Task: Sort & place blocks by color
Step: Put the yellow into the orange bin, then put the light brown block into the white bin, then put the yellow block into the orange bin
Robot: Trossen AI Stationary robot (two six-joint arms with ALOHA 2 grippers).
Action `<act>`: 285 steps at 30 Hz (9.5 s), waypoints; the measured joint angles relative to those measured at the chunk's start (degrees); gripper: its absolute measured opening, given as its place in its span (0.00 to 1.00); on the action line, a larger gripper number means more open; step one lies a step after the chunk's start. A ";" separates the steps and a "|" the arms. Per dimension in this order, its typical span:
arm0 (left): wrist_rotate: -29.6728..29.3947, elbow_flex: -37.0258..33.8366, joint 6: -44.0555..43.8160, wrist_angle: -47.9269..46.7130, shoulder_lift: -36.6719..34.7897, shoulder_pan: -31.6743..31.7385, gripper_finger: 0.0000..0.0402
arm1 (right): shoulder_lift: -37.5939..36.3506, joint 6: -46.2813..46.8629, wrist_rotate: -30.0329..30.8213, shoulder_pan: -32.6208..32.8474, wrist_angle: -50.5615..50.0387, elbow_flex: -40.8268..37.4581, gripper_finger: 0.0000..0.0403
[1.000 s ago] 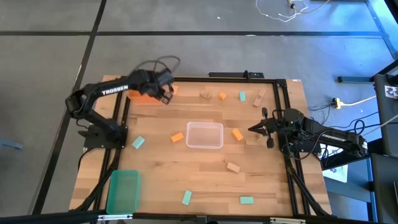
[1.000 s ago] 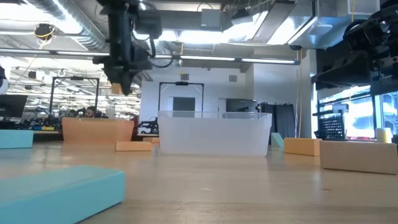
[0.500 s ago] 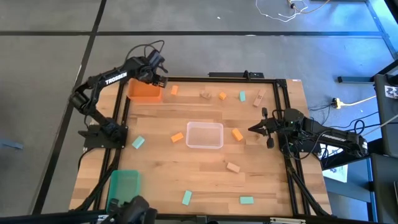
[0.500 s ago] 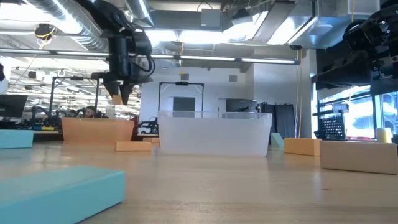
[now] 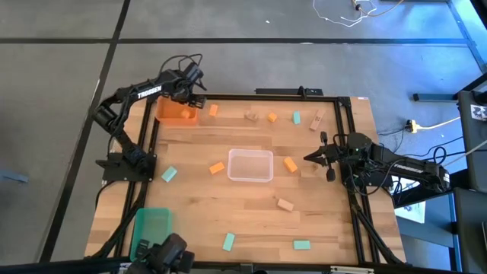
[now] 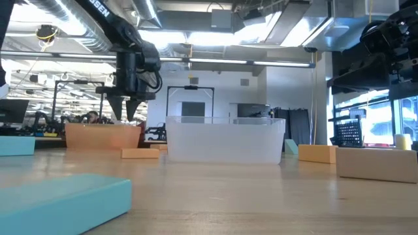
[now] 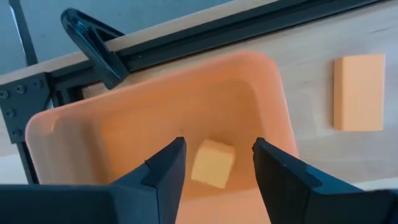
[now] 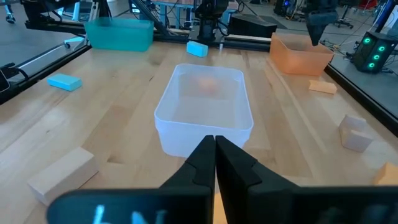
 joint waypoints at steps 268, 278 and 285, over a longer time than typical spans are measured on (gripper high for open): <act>2.36 -42.62 -0.07 46.05 -20.08 -53.85 0.44 | 97.04 32.52 51.81 45.31 -68.89 128.58 0.42; 2.87 -42.49 1.37 54.46 -12.26 -53.85 0.44 | 97.07 31.06 51.67 45.29 -69.56 128.58 0.42; 2.55 -41.64 3.21 56.25 -12.59 -53.87 0.44 | 97.07 31.12 51.65 45.27 -71.01 128.58 0.42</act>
